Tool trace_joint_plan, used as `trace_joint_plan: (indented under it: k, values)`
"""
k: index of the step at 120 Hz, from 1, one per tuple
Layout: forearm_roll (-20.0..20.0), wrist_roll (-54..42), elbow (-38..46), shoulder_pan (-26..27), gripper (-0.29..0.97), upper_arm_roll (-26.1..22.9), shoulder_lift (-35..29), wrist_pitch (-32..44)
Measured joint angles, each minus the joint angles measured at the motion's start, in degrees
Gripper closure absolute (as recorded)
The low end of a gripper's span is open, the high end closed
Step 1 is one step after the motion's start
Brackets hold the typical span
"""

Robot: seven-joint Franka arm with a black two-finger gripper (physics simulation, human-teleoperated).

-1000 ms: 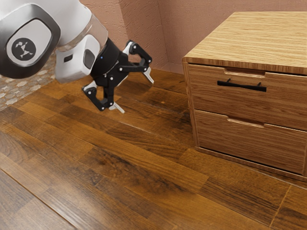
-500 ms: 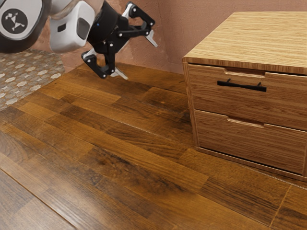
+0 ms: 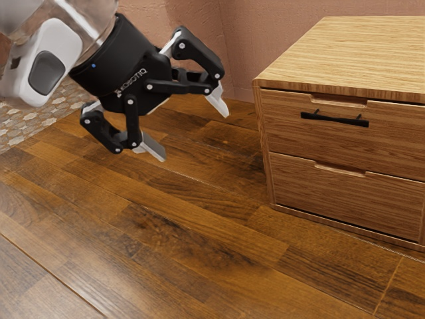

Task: Pull the drawer handle with one arm to open the drawer

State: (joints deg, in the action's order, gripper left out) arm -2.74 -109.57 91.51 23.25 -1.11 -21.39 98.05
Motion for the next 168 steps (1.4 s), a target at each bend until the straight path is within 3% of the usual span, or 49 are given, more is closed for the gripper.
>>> trace_joint_plan:
  k: [11,18,46,62,96,134,168]
  values:
    - [2.59,-0.02,0.56,-18.89,0.0,-16.2,-3.02,-0.97]
    - [4.46,0.01,1.63,-23.34,0.0,-20.5,-4.51,-1.42]
    - [6.8,4.59,1.64,-26.44,0.0,-22.83,-1.23,-1.69]
    - [7.08,8.52,1.34,-29.67,0.0,-26.55,-0.78,-0.94]
    - [6.69,15.9,-2.07,-33.19,0.0,-28.94,7.25,1.77]
    - [1.91,21.05,-6.98,-32.78,0.0,-28.97,15.95,4.1]
    - [-1.21,23.86,-7.46,-30.08,0.0,-29.03,17.32,5.78]
